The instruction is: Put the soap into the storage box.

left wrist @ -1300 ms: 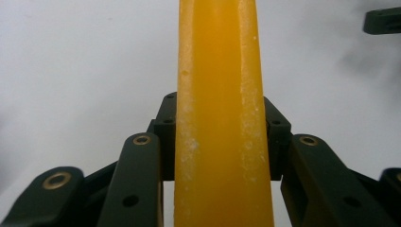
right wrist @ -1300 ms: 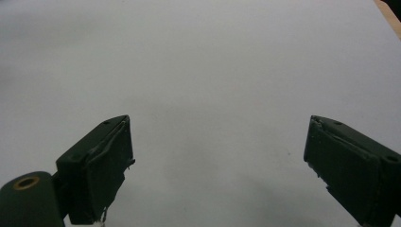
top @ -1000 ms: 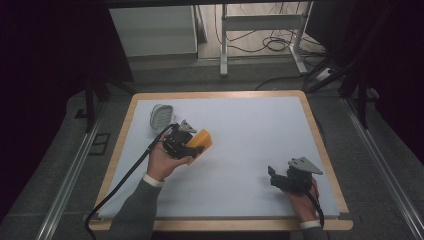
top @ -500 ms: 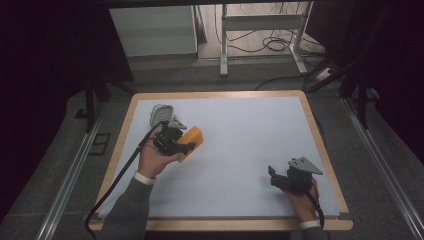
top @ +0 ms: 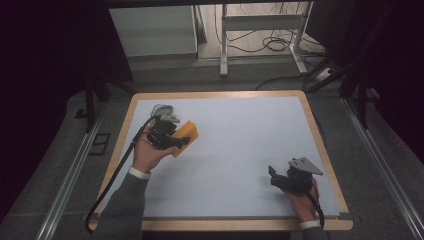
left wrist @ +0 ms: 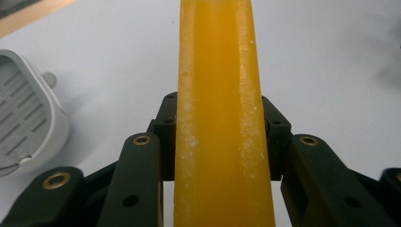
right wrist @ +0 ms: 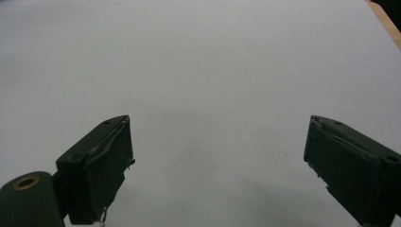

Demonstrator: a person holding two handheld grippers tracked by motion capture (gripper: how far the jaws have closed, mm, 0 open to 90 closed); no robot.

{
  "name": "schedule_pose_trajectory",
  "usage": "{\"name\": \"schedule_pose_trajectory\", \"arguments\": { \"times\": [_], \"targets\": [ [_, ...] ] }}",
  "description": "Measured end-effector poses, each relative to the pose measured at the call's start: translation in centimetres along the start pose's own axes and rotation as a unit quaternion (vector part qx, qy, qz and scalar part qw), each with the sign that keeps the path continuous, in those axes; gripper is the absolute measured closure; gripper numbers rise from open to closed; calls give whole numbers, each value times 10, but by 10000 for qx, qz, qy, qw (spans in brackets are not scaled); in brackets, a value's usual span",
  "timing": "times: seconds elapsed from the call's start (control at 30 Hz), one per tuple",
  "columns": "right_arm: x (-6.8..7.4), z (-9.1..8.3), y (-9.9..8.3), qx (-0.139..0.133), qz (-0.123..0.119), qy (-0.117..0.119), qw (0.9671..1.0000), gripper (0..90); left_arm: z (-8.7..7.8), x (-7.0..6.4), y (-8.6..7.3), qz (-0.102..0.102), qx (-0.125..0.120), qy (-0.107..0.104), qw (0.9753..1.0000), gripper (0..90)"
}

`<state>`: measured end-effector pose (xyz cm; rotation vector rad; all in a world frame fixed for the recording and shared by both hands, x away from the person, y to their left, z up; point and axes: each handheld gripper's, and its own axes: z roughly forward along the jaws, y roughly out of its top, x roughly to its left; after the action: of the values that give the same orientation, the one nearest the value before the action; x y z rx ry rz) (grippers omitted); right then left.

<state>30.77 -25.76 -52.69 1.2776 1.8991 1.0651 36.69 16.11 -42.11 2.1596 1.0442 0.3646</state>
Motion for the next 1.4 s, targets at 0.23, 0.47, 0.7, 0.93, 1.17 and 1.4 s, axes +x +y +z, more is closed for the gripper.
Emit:
{"name": "schedule_pose_trajectory", "arguments": {
  "times": [0.23, 0.47, 0.7, 0.93, 1.17, 1.4],
  "targets": [
    [-1, 0, 0, -7, 17, 15, 10000, 90, 0, 6, 5, -31, -17, 9, 10000, 610],
    [0, 0, 0, -7, 3, 7, 10000, 90, 0, 12, 9, -76, -12, -19, 10000, 611],
    [0, 0, 0, -1, 1, 3, 10000, 90, -3, 18, 18, -85, -37, 57, 9999, 611],
    [0, 0, 0, 5, -8, 5, 10000, 90, -4, 22, 28, -68, 8, 108, 9999, 611],
    [0, 0, 0, -18, -24, 22, 10000, 90, -5, 26, 37, -91, -57, 143, 9998, 611],
    [0, 0, 0, -9, -29, 26, 10000, 90, 0, 39, 39, -350, 13, 267, 9990, 610]
  ]
}}
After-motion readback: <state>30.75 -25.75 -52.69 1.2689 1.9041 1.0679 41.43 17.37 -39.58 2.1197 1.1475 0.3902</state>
